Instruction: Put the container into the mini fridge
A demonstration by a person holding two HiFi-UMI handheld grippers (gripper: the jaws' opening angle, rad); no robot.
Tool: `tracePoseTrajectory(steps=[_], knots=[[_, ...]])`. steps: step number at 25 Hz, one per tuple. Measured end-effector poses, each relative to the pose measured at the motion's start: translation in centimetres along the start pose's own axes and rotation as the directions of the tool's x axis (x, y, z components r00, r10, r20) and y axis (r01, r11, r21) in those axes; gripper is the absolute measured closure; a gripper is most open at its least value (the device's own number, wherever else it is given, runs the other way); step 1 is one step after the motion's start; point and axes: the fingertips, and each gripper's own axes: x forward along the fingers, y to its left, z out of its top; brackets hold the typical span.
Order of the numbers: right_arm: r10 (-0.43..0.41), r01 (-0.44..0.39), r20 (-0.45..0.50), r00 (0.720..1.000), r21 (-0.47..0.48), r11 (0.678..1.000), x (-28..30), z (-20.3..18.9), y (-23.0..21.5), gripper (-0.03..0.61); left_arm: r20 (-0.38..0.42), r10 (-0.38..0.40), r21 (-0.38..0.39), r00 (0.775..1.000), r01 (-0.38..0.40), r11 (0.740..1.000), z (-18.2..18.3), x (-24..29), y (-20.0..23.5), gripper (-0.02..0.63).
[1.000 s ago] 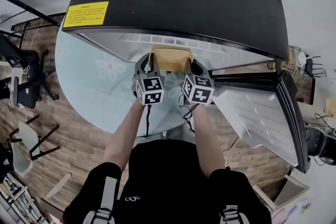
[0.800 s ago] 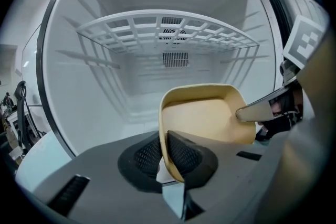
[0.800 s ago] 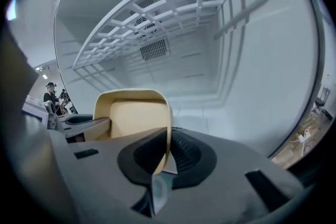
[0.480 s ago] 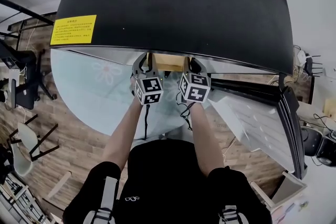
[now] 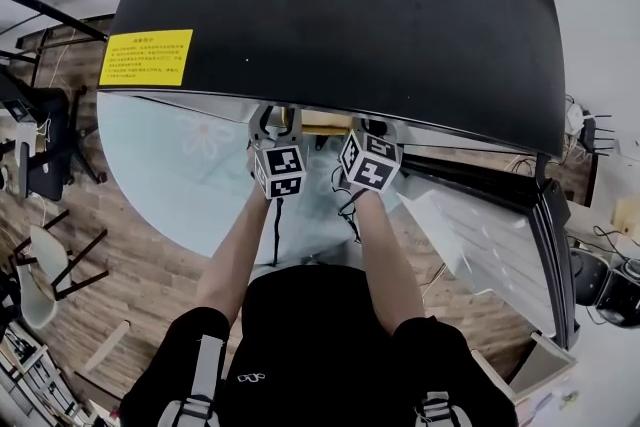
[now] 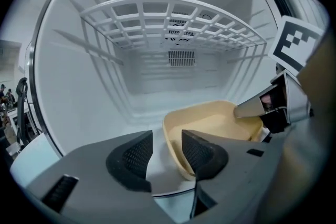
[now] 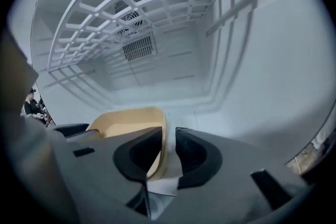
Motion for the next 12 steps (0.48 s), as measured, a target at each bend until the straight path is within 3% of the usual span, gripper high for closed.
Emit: tracePoseTrajectory(steps=[8, 12], knots=[[0.041, -0.044, 0.070, 0.997, 0.042, 0.998, -2.6, 1.3, 0.0, 0.477, -0.037, -0.034, -0.104, 0.999, 0.030, 0.994, 0.3, -2.7, 0.1, 0.428], [0.083, -0.087, 0.100, 0.991, 0.030, 0.996, -4.7, 1.7, 0.8, 0.477, 0.002, -0.034, -0.160, 0.999, 0.034, 0.986, 1.7, -5.0, 0.3, 0.466]])
